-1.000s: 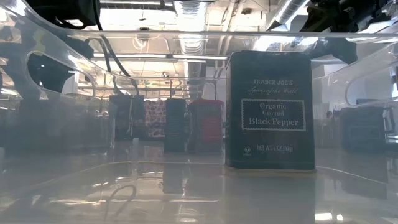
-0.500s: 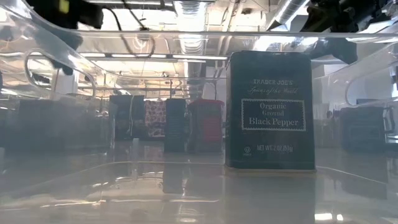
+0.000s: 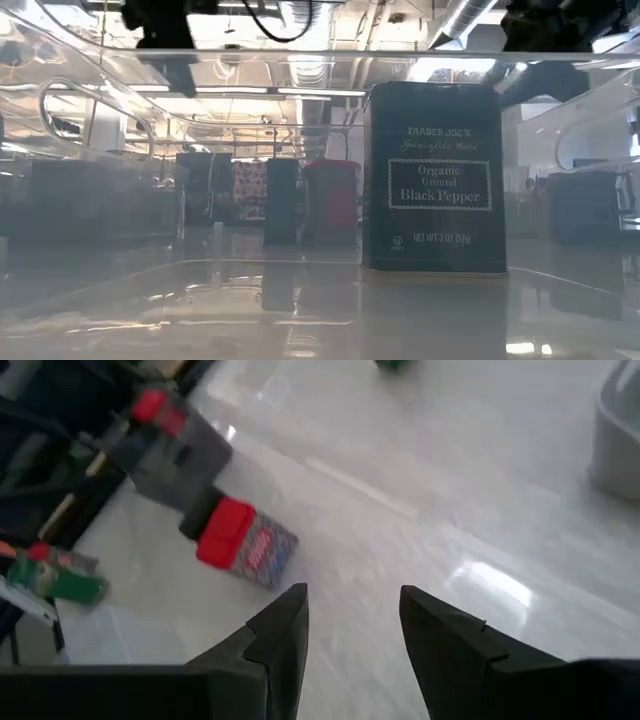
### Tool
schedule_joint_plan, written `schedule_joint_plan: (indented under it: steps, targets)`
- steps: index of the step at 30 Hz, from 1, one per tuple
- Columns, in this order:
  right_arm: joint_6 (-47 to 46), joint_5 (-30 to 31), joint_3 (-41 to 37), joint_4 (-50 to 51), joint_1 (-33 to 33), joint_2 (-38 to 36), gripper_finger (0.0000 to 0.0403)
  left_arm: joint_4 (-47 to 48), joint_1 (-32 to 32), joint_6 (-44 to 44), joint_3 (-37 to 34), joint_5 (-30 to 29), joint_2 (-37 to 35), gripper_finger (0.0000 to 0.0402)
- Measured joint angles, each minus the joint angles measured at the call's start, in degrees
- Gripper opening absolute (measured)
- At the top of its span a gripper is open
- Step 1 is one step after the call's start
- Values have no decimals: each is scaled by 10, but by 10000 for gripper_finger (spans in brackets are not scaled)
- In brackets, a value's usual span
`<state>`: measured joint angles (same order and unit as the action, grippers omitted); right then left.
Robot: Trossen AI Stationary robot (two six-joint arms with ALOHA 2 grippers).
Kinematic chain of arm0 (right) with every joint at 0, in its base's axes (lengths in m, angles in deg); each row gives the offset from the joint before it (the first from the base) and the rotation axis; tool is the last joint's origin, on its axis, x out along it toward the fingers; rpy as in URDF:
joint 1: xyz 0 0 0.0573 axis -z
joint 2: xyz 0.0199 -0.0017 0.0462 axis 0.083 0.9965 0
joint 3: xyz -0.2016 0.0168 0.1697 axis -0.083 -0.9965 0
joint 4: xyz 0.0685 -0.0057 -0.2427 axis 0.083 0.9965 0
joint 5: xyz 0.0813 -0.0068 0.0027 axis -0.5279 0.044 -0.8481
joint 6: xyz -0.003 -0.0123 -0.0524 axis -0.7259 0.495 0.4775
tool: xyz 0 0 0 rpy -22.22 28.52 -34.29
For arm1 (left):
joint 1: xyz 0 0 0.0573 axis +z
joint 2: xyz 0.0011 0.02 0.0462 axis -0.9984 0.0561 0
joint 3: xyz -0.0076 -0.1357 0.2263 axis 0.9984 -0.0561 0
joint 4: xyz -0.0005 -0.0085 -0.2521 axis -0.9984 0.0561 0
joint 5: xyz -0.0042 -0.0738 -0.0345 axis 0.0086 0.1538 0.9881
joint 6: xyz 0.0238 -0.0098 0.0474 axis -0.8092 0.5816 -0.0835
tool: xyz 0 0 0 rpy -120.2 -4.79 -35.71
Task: Sort spices by type
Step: Put the top left black seasoning can into the transparent bin
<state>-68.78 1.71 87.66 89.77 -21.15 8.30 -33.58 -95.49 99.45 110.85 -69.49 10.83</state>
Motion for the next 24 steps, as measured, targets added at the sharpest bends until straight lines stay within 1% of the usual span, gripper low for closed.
schedule_joint_plan:
  steps: [4,10,15,17,19,22,24]
  targets:
    - [-2,0,0,36,-34,0,185,31,-9,51,76,-17,92,306]
    - [-3,0,0,88,-79,0,185,69,-15,104,238,-51,231,306]
    - [5,0,0,121,-109,0,185,124,-14,221,352,-54,318,306]
    - [17,0,0,133,-120,0,185,141,-14,288,381,-53,343,306]
    - [26,0,0,142,-130,0,185,155,-15,358,395,-51,361,306]
    - [43,0,0,151,-139,0,185,161,-15,449,396,-39,383,306]
    - [50,0,0,152,-142,0,185,162,-14,491,396,-15,394,306]
